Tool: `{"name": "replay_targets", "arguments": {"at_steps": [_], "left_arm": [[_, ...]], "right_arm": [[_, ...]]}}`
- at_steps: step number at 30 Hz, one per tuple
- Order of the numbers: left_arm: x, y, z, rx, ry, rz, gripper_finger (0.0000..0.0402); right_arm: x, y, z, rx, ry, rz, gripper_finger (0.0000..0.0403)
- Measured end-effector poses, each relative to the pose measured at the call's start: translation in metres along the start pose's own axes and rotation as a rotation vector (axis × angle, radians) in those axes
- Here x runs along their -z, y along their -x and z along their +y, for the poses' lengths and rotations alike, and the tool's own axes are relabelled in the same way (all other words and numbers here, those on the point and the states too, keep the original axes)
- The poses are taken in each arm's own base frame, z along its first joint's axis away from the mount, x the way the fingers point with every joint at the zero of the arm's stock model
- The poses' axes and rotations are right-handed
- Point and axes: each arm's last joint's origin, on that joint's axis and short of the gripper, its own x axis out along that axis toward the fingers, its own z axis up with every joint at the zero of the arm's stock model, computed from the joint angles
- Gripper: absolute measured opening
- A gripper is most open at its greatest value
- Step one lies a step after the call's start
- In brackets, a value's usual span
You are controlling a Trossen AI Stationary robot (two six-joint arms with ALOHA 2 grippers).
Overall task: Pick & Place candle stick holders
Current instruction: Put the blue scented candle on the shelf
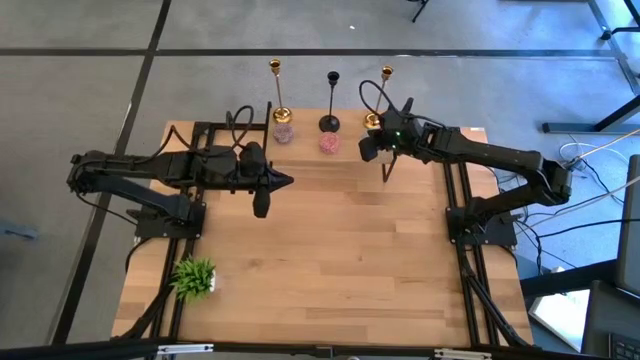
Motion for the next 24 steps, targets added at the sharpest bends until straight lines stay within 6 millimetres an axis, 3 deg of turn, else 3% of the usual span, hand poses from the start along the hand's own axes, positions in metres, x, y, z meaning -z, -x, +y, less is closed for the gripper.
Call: {"name": "replay_targets", "arguments": {"at_steps": [24], "left_arm": [[-0.003,0.0,-0.001,0.007,0.024,-0.027,0.0002]], "right_arm": [[0.013,0.001,-0.005,0.025,-0.025,0.148,0.0]]}}
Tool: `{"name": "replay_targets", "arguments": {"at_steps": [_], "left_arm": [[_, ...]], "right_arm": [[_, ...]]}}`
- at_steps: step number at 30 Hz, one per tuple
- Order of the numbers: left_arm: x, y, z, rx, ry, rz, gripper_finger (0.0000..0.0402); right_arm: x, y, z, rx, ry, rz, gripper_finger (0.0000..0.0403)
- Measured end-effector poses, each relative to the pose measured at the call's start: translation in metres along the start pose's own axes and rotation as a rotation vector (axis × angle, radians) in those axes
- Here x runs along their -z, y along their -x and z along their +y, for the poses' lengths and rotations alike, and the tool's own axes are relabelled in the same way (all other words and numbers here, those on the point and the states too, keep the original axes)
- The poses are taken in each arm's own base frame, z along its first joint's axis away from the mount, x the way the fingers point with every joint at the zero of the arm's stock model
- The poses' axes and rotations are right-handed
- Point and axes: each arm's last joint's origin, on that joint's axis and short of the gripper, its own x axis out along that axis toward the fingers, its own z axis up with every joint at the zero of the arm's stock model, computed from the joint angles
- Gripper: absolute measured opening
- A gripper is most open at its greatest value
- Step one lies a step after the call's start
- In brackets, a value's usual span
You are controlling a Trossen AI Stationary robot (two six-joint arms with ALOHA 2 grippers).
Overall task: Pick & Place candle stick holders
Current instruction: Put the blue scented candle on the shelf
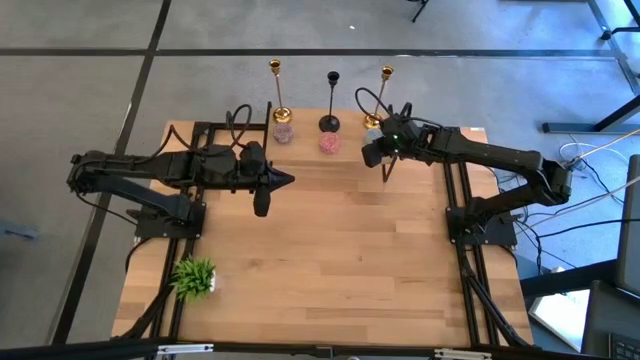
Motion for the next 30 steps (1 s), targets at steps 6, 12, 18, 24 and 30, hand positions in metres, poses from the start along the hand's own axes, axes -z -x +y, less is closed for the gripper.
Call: {"name": "replay_targets", "arguments": {"at_steps": [6,12,18,24,30], "left_arm": [[-0.002,0.0,-0.001,0.006,0.004,-0.016,0.0002],[-0.002,0.0,-0.001,0.003,0.004,-0.019,0.0001],[-0.002,0.0,-0.001,0.003,-0.002,-0.022,0.0002],[-0.002,0.0,-0.001,0.001,-0.004,-0.023,0.0002],[-0.002,0.0,-0.001,0.0,-0.006,-0.024,0.0001]], "right_arm": [[0.002,0.003,-0.001,-0.004,-0.006,0.04,0.0],[-0.01,0.016,0.001,-0.003,-0.003,0.046,0.0],[-0.026,0.03,0.004,-0.025,-0.027,0.005,0.0],[-0.026,0.017,0.002,-0.001,-0.104,0.044,0.0],[-0.025,-0.001,0.007,0.031,-0.132,0.054,0.0]]}}
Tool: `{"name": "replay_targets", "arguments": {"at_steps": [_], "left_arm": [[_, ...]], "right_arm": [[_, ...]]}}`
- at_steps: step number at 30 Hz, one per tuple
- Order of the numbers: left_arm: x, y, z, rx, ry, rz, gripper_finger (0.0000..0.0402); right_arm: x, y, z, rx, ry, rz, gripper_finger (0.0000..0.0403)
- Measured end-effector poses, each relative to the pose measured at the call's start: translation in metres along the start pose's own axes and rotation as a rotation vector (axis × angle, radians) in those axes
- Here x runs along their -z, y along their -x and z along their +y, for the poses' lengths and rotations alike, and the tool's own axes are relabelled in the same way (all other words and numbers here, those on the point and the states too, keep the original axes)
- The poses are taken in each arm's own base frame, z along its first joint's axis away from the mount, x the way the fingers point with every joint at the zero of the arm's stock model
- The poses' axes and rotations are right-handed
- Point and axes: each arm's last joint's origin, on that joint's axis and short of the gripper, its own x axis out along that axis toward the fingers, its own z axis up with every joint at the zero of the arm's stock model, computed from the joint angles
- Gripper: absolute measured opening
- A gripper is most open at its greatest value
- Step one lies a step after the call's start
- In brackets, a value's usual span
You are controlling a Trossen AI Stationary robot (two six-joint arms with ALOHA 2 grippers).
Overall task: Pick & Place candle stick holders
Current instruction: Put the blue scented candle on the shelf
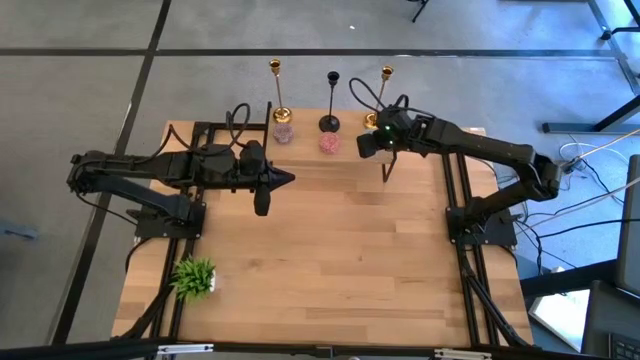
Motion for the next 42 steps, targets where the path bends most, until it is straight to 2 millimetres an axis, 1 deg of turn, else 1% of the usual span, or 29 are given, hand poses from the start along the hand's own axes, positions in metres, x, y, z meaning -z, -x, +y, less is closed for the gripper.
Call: {"name": "replay_targets", "arguments": {"at_steps": [5,16,42], "left_arm": [[0.0001,0.0001,-0.0003,0.001,0.0,0.0,0.0002],[0.0003,0.0001,-0.0006,0.003,-0.007,0.001,0.0001],[0.0002,0.0001,-0.0006,0.003,-0.008,0.0,0.0001]], "right_arm": [[0.001,-0.0029,-0.0019,0.061,0.003,-0.014,0.0],[0.0006,-0.0029,-0.0024,0.082,0.024,-0.028,0.0],[0.0082,-0.0023,-0.0082,0.135,0.043,0.05,0.0]]}}
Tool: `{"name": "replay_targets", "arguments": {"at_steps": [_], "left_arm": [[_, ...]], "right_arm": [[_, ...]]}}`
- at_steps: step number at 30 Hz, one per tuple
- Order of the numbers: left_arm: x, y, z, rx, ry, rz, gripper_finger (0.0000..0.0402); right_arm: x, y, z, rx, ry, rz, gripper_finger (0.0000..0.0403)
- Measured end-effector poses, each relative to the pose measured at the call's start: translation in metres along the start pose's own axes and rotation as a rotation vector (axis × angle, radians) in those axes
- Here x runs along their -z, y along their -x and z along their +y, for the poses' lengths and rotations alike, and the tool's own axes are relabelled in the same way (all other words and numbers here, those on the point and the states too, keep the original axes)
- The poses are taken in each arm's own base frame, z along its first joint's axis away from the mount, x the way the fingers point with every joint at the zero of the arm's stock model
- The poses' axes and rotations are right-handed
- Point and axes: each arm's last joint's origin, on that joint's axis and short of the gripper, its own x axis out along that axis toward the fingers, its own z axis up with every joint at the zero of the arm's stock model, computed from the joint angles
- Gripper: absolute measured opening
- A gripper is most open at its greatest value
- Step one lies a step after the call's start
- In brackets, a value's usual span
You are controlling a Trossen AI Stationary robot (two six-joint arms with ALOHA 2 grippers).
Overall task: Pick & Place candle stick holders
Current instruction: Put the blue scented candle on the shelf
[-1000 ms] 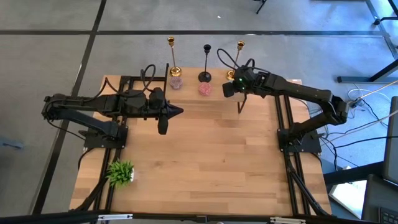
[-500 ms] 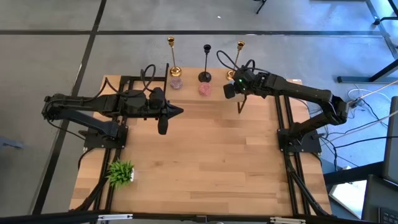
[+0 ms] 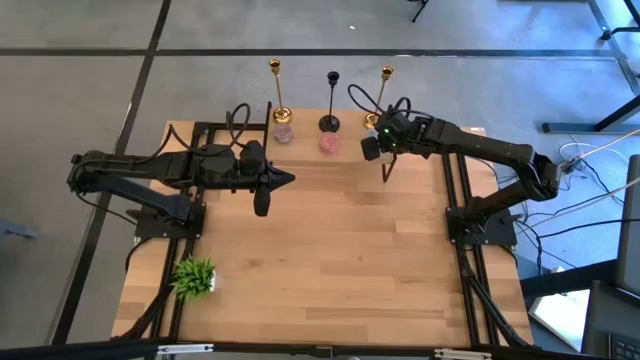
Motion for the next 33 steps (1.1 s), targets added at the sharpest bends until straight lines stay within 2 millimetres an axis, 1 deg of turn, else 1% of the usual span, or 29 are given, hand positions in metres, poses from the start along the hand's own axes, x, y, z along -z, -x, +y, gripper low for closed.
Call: {"name": "replay_targets", "arguments": {"at_steps": [18,21,23,30,33], "left_arm": [[-0.002,0.0,-0.001,0.009,-0.004,-0.019,0.0001],[-0.002,0.0,-0.001,0.009,-0.004,-0.018,0.0002],[-0.002,0.0,-0.001,0.009,-0.004,-0.016,0.0002],[-0.002,0.0,-0.001,0.012,-0.021,-0.014,0.0002],[-0.002,0.0,-0.001,0.011,-0.024,-0.014,0.0001]], "right_arm": [[0.002,0.001,0.001,-0.014,-0.008,0.027,0.0],[0.002,0.005,0.001,-0.024,-0.026,0.036,0.0],[-0.002,0.01,0.003,-0.038,-0.026,0.019,0.0],[-0.031,0.04,0.013,-0.077,-0.021,-0.147,0.0],[-0.038,0.045,0.015,-0.067,-0.001,-0.191,0.0]]}}
